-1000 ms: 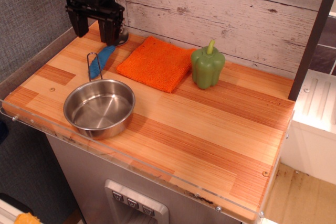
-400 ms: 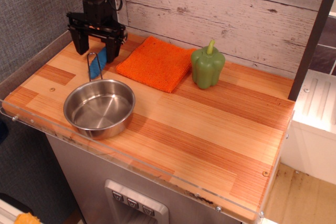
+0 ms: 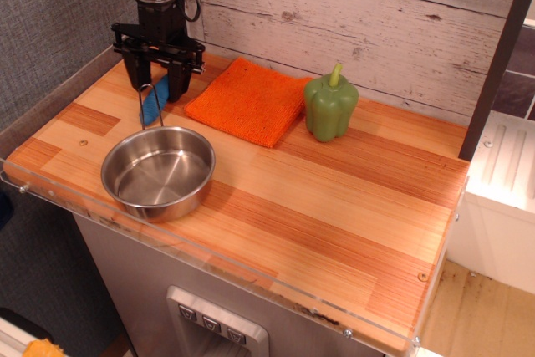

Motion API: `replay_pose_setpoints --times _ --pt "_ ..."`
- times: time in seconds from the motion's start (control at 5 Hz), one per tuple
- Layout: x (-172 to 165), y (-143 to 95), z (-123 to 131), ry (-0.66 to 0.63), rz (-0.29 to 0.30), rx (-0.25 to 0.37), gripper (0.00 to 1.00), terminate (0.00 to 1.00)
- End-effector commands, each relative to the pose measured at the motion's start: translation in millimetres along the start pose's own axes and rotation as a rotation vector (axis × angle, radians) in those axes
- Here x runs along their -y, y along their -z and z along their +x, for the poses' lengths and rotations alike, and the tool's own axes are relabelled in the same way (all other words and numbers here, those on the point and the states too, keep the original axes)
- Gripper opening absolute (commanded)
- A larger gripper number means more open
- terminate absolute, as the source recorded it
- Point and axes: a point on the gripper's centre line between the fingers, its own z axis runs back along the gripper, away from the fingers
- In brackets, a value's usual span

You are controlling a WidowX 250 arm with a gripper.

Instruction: Place the spoon below the pepper to its right.

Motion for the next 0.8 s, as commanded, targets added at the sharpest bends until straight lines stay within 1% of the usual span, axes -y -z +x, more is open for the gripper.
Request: replay_pose_setpoints --times 0.0,0.2,0.4,0.6 --pt "2.9 -36.6 3.3 0.024 0.008 0.088 0.00 0.00" --pt "-3.4 -41.6 -2.1 0.036 0.020 0.100 0.00 0.00" --pt "-5.3 -48.3 -4.2 0.046 0.012 0.111 0.00 0.00" --pt "0.2 -53.7 -4.3 0.053 -0.016 0.132 0.00 0.00"
